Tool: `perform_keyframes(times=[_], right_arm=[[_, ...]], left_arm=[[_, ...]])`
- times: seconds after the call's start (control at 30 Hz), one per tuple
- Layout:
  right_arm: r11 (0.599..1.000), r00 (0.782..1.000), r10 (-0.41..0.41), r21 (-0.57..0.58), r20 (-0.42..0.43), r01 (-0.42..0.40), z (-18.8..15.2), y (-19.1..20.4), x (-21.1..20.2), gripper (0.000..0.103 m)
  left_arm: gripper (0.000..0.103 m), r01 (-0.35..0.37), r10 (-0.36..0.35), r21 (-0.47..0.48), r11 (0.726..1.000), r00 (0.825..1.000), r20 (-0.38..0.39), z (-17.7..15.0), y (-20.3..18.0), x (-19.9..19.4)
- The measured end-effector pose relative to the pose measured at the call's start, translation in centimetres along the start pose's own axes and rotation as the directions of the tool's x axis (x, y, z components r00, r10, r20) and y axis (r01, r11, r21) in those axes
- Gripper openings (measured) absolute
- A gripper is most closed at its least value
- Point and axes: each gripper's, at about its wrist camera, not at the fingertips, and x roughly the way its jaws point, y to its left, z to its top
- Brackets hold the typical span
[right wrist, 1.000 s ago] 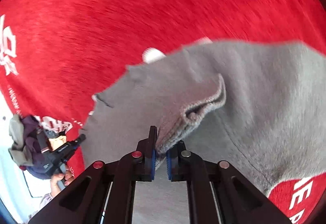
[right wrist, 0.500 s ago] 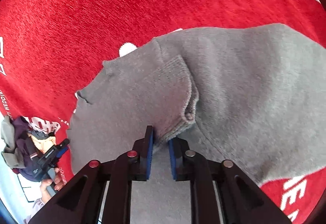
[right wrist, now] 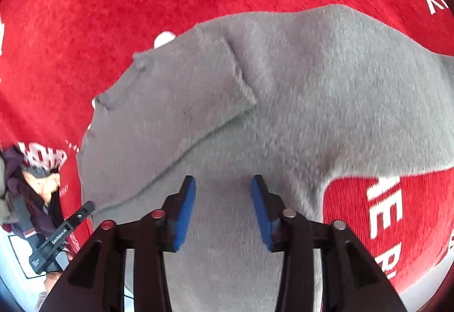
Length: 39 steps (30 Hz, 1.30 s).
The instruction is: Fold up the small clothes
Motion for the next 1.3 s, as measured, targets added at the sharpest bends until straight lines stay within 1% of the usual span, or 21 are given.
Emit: perform_keyframes(times=[0.07,0.17,0.23,0.37,0.43,0.47,0.53,0.6,0.67,0.7,0.73,0.77,0.8,0.87,0.97,1.03,1.13,1.3], right_arm=[[1.0,1.0,0.0,-0.009,-0.007,0.0,-0.6,0.1,-0.1,0.049],[1.0,1.0,0.021,0.014,-0.022,-0.021,-1.5,-0.4,-0.3,0.052],[0.999,0.999,0.033,0.029,-0.026,-0.032,-1.9,-0.8,-0.4,0.052],[0.997,0.998,0.05,0.058,-0.023,-0.049,-2.5,-2.1,-1.1,0.053],[0.995,0.998,0.062,0.076,-0.019,-0.06,-2.7,-3.0,-1.5,0.053],[0.994,0.997,0.07,0.089,-0.015,-0.068,-2.8,-3.5,-1.7,0.053],[0.992,0.997,0.079,0.101,-0.01,-0.078,-2.9,-4.1,-2.0,0.053],[0.991,0.996,0.09,0.098,-0.009,-0.089,-3.1,-4.5,-2.2,0.053],[0.992,0.995,0.096,0.089,-0.01,-0.095,-3.2,-4.6,-2.2,0.053],[0.992,0.995,0.098,0.084,-0.011,-0.096,-3.2,-4.6,-2.3,0.054],[0.992,0.995,0.1,0.079,-0.011,-0.098,-3.3,-4.7,-2.3,0.054],[0.992,0.995,0.103,0.075,-0.011,-0.102,-3.3,-4.7,-2.4,0.055],[0.992,0.994,0.108,0.072,-0.012,-0.107,-3.4,-4.7,-2.4,0.057],[0.991,0.993,0.119,0.068,-0.013,-0.118,-3.5,-4.8,-2.6,0.06],[0.989,0.991,0.132,0.07,-0.01,-0.131,-3.6,-5.2,-2.8,0.06],[0.988,0.991,0.137,0.072,-0.004,-0.137,-3.7,-5.6,-3.2,0.06],[0.989,0.992,0.124,0.081,0.014,-0.125,-3.7,-6.7,-3.9,0.063],[0.98,0.992,0.115,0.156,0.047,-0.121,-3.7,-10.0,-4.9,0.064]], left_arm=[[0.057,0.015,-0.014,0.03,0.999,1.0,-0.028,-0.9,-2.1,0.6],[0.057,0.05,-0.047,0.036,0.998,0.997,-0.067,-1.9,-4.2,1.2],[0.057,0.044,-0.039,0.063,0.997,0.997,-0.071,-2.7,-5.7,1.2],[0.057,0.061,-0.054,0.08,0.995,0.994,-0.091,-3.2,-7.3,1.3],[0.057,0.046,-0.036,0.108,0.993,0.994,-0.101,-3.6,-8.2,1.5],[0.059,0.036,-0.024,0.12,0.992,0.995,-0.1,-3.7,-8.5,1.5],[0.074,0.032,-0.018,0.143,0.989,0.995,-0.103,-4.0,-9.3,1.6],[0.075,0.027,-0.012,0.146,0.989,0.994,-0.107,-4.2,-9.9,1.6],[0.075,0.0,0.017,0.166,0.986,0.994,-0.104,-4.3,-10.6,1.9],[0.079,-0.011,0.03,0.173,0.985,0.994,-0.103,-4.2,-11.0,2.0],[0.088,-0.013,0.032,0.178,0.984,0.994,-0.108,-4.4,-11.6,2.3],[0.09,-0.005,0.026,0.178,0.984,0.993,-0.119,-4.5,-12.1,2.5],[0.09,-0.005,0.029,0.18,0.984,0.991,-0.131,-4.7,-12.4,2.7],[0.09,-0.029,0.056,0.197,0.98,0.99,-0.133,-5.2,-13.3,3.0],[0.09,-0.051,0.079,0.203,0.978,0.988,-0.133,-5.8,-14.1,3.3],[0.095,-0.051,0.081,0.201,0.978,0.986,-0.148,-5.9,-14.5,3.5],[0.096,-0.06,0.097,0.204,0.977,0.98,-0.173,-5.2,-15.5,4.5],[0.096,-0.068,0.103,0.183,0.981,0.977,-0.189,-4.3,-17.2,4.9]])
